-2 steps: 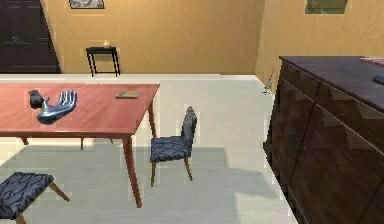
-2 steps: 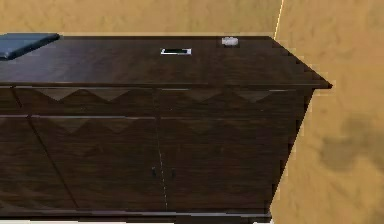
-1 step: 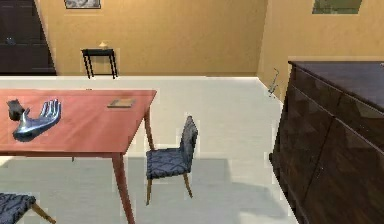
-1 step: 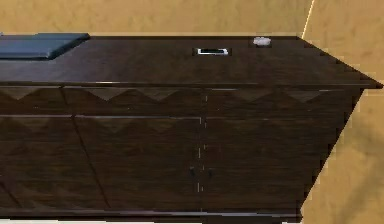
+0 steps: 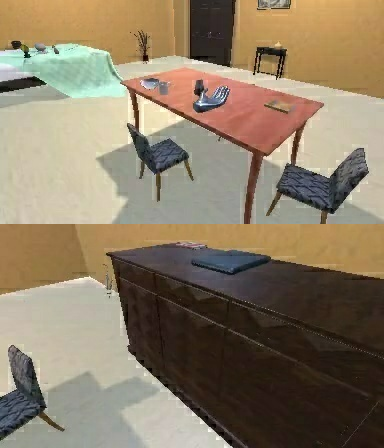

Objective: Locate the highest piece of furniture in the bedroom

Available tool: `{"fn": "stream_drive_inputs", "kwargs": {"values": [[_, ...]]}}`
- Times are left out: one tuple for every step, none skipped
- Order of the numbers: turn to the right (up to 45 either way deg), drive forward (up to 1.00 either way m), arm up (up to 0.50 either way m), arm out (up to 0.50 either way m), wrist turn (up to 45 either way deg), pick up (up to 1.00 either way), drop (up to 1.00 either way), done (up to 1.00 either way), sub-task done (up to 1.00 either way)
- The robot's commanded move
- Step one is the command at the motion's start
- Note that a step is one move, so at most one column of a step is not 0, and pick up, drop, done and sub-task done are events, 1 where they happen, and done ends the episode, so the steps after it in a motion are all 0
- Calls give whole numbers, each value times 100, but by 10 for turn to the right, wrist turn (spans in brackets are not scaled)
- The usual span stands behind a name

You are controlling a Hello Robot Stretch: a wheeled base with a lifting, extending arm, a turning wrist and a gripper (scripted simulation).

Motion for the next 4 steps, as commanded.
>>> {"fn": "stream_drive_inputs", "kwargs": {"values": [[-420,0,0,0,0,0,0,0,0],[0,100,0,0,0,0,0,0,0],[-30,0,0,0,0,0,0,0,0],[0,65,0,0,0,0,0,0,0]]}}
